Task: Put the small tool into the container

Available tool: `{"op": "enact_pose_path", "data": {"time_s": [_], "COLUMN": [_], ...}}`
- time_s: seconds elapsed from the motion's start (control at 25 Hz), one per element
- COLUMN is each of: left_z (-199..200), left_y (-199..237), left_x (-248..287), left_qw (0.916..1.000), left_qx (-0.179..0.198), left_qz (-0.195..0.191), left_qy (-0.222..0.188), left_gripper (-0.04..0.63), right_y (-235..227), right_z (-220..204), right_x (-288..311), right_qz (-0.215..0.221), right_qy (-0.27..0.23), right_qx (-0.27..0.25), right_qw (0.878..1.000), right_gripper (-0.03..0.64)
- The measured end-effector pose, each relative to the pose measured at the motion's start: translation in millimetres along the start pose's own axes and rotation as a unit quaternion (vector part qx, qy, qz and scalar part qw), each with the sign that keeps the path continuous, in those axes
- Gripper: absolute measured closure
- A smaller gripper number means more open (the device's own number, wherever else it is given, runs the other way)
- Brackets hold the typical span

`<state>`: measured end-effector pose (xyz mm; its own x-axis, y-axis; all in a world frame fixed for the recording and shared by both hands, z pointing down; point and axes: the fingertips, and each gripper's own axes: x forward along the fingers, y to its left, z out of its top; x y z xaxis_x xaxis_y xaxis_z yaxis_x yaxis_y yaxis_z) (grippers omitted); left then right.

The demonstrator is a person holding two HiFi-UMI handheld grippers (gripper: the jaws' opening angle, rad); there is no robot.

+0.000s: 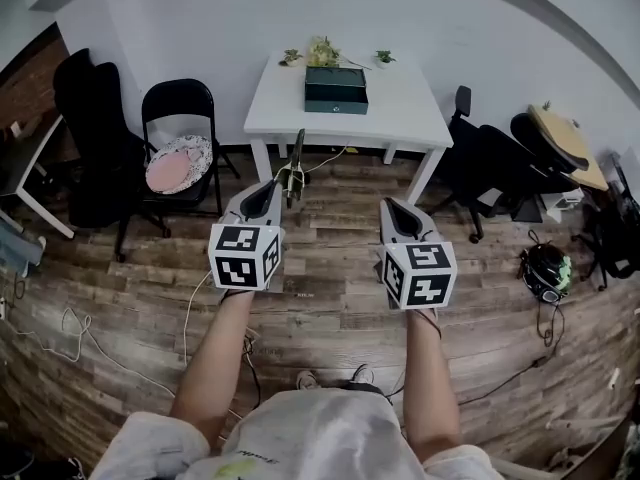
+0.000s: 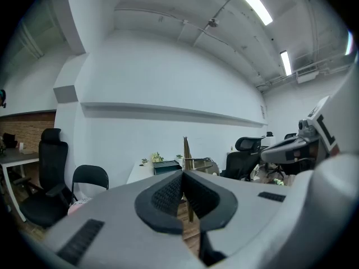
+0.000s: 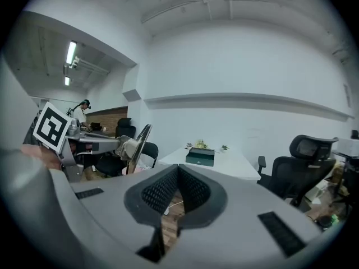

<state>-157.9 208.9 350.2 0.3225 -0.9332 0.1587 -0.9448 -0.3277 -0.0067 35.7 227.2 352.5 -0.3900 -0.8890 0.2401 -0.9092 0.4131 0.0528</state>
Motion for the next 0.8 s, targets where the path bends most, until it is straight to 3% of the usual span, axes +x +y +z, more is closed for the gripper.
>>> {"op": "enact_pose_path", "data": {"time_s": [0.8], "left_z": [3], "left_y": [14], "left_x": [39], "left_qw": [1.0000], "left_qx": [0.000], "left_qz": [-0.007], "left_qy": [-0.002], "left_gripper": [0.595], "right_y": [-10], "right_z": [-1], "right_x": [37], "right_qz": [0.009], "right_qy": [0.002], "right_qx": [0.001], "right_qw": [1.000], "right_gripper": [0.612]}}
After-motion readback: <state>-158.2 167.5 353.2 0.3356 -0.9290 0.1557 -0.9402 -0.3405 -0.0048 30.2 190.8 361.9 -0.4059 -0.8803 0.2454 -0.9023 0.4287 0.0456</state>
